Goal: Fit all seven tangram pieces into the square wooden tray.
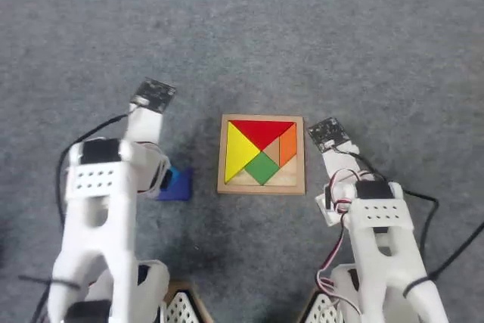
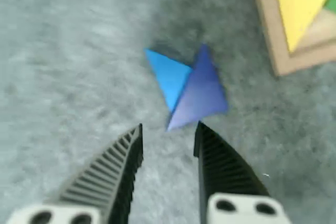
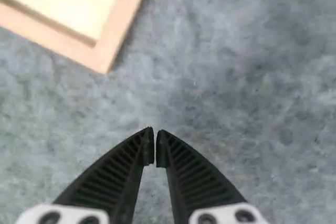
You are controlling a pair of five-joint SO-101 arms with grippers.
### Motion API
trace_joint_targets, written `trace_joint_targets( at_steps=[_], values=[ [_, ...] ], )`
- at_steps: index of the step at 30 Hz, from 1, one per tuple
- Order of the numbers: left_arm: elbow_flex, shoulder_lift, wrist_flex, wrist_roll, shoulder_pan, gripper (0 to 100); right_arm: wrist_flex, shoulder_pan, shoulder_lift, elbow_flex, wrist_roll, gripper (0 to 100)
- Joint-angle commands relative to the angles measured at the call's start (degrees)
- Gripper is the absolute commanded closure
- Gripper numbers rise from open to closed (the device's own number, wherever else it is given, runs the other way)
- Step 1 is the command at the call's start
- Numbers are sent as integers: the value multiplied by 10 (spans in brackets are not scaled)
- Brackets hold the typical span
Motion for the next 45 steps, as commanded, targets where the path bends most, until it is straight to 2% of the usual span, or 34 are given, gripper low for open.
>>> trace_joint_targets(
  at_steps=[1,7,10,17,23,29,33,39,45],
  values=[
    [-5,63,-37,-12,18,833,-14,13,-20,-4,8,987],
    [-42,171,-129,-8,24,833,-15,12,-22,3,8,987],
    [-83,233,-162,18,11,833,-33,12,-23,18,8,987],
    [-143,348,-164,48,5,834,-37,12,-23,19,8,987],
    [-131,339,-120,47,4,859,-38,11,-23,18,8,987],
    [-138,262,-95,47,-18,845,-38,9,-23,19,8,987],
    [-124,183,-38,4,-16,811,-38,9,-23,19,8,987],
    [-78,162,-65,0,-18,809,-38,8,-24,18,8,987],
    [-80,248,-108,-1,-17,812,-37,12,-24,21,8,987]
  ],
)
